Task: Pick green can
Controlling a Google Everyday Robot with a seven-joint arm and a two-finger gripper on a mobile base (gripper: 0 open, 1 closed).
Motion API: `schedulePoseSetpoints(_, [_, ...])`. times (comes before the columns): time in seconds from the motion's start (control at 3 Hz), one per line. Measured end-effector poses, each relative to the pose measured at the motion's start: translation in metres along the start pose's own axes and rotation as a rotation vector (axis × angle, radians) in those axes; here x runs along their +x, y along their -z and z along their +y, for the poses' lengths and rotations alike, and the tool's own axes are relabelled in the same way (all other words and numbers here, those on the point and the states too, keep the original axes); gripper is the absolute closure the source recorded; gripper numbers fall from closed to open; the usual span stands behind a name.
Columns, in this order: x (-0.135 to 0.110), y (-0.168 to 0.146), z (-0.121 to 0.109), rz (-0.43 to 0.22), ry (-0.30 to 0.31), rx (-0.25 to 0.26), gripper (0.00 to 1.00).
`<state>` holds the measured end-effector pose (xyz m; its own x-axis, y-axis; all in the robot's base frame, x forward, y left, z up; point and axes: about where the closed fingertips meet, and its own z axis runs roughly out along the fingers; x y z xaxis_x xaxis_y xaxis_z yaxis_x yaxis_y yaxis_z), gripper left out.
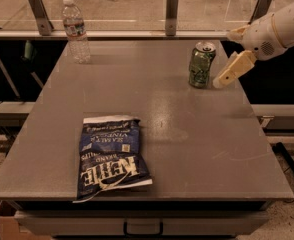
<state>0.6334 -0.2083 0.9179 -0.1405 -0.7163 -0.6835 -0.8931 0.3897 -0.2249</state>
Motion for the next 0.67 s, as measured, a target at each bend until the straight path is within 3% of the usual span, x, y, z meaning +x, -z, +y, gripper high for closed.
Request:
schedulePoseSetpoints(0.33, [-0.004,-0.036,-0.019,-0.120,-0.053,-0.036,0.00])
schedulePoseSetpoints(0.67, [-0.001,-0.065,-0.029,-0.221,-0.141,-0.082,0.18])
